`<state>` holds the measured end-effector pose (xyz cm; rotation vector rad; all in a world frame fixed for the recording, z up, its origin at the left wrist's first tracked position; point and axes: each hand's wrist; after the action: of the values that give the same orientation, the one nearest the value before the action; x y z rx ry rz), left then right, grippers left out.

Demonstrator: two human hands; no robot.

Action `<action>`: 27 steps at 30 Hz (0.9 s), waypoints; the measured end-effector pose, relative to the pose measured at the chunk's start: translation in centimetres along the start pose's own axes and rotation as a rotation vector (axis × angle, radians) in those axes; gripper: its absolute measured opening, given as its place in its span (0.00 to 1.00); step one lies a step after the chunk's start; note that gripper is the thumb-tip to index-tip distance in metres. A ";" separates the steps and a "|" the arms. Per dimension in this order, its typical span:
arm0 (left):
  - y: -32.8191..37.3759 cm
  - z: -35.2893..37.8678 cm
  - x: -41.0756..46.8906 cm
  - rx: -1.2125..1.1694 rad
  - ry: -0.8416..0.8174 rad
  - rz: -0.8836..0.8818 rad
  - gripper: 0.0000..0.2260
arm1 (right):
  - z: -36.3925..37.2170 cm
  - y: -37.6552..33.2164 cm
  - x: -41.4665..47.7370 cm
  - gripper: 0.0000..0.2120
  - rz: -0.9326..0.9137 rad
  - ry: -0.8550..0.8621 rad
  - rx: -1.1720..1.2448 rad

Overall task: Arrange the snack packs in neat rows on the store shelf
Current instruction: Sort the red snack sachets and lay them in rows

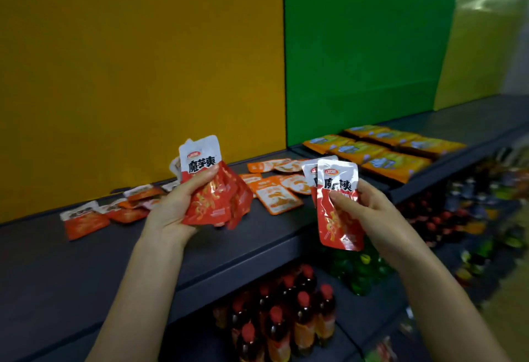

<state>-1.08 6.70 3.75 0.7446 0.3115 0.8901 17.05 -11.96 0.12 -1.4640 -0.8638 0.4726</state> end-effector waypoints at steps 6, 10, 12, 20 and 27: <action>-9.9 9.0 0.6 0.073 -0.103 -0.269 0.06 | -10.2 1.7 -3.1 0.10 0.033 0.191 -0.019; -17.6 14.5 1.0 0.126 -0.246 -0.357 0.06 | -17.8 3.1 -4.6 0.11 0.079 0.280 -0.031; -21.5 17.6 0.8 0.156 -0.278 -0.362 0.08 | -21.8 3.6 -5.2 0.11 0.092 0.317 -0.051; -37.3 27.1 0.7 0.227 -0.334 -0.455 0.09 | -37.6 7.0 -6.6 0.10 0.163 0.440 -0.105; -46.7 34.5 3.3 0.267 -0.406 -0.541 0.05 | -48.7 9.3 -6.3 0.09 0.213 0.568 -0.133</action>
<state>46.87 -25.32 -4.24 1.0047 0.2523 0.1773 51.45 -47.84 -5.10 -1.7033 -0.2928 0.1358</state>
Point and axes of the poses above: each hand's wrist, its own x-axis towards the middle knuckle, its own z-axis out of the palm, y = z × x, and after that the axes turned 9 degrees about -x, right-handed
